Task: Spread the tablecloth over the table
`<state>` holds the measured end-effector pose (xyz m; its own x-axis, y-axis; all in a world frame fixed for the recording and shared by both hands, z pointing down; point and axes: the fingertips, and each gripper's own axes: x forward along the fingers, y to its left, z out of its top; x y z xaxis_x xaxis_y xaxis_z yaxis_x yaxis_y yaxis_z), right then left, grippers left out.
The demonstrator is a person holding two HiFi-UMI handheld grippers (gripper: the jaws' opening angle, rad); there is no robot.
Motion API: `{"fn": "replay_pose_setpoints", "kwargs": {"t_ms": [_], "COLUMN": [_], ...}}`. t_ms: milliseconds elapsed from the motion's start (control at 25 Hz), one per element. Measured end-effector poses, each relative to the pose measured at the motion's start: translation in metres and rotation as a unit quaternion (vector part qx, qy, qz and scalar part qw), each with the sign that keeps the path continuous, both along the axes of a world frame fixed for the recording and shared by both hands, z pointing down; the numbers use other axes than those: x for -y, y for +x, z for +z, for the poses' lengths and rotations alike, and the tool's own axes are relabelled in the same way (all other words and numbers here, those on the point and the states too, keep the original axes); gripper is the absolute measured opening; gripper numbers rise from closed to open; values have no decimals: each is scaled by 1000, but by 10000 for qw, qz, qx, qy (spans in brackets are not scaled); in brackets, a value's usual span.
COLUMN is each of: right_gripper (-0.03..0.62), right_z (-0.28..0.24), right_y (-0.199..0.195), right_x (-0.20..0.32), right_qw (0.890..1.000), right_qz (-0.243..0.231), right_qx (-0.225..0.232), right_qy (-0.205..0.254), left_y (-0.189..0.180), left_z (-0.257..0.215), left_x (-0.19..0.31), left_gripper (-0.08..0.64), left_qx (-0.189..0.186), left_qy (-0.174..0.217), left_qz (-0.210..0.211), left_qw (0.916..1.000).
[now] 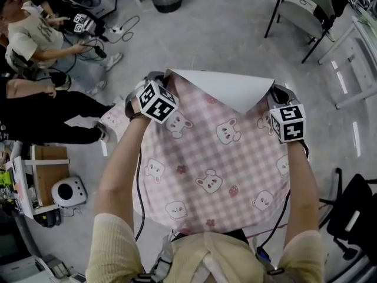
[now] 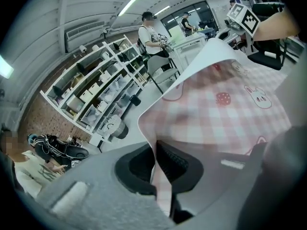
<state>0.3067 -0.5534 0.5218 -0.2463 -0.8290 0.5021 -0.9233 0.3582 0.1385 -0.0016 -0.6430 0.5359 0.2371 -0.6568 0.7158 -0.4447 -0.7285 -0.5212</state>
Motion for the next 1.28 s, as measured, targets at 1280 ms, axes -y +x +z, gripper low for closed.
{"fn": "replay_pose_setpoints", "kwargs": {"t_ms": [1280], "right_gripper": [229], "right_z": [60], "right_y": [38], "right_x": [21], "right_qw": [9957], "right_qz": [921], "right_qx": [-25], "right_qy": [-61], "left_y": [-40], "left_z": [53], "left_x": [21], "left_gripper": [183], "left_qx": [-690], "left_qy": [223], "left_qz": [-1319], "left_qw": [9886]}}
